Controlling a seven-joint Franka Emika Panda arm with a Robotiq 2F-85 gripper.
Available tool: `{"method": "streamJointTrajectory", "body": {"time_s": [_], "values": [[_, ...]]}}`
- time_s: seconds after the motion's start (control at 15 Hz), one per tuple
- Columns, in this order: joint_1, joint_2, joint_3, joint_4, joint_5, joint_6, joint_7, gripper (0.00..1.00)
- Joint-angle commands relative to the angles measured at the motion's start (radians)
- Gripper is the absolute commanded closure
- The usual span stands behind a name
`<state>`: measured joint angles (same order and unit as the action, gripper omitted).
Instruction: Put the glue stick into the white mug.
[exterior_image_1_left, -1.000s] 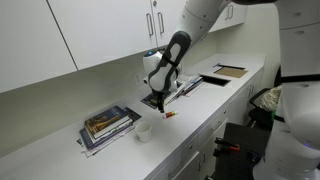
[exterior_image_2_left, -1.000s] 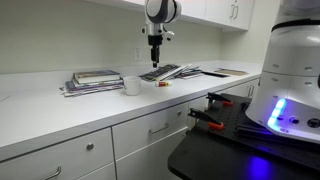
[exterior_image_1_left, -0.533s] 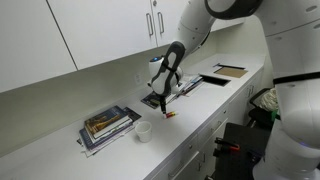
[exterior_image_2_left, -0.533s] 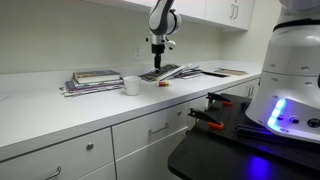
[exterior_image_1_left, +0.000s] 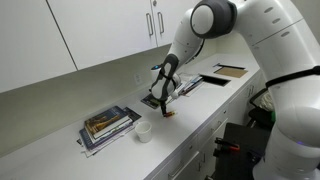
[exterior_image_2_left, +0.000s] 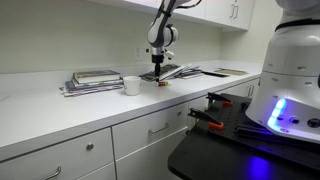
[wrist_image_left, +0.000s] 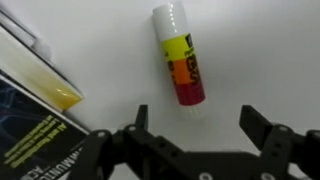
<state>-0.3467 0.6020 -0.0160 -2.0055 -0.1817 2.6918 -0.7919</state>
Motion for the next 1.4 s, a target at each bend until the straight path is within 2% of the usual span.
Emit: {"method": "streamJointTrajectory", "body": {"time_s": [0.0,0.07,0.2,0.27,0.73,0.93,1.07,1.33], "values": [[-0.041,0.062,0.042,0.084,-0.01,-0.047,-0.095,0.05],[-0.042,0.075,0.045,0.096,-0.014,-0.055,-0.12,0.09],[-0.039,0.104,0.044,0.12,-0.016,-0.068,-0.143,0.22],[-0.036,0.117,0.04,0.133,-0.013,-0.074,-0.145,0.4],[-0.074,0.071,0.088,0.109,0.01,-0.104,-0.257,0.93],[-0.091,0.03,0.12,0.085,0.065,-0.116,-0.267,0.92],[-0.173,0.001,0.226,0.052,0.199,-0.064,-0.343,0.92],[-0.283,-0.056,0.387,-0.018,0.469,0.009,-0.593,0.92]]}}
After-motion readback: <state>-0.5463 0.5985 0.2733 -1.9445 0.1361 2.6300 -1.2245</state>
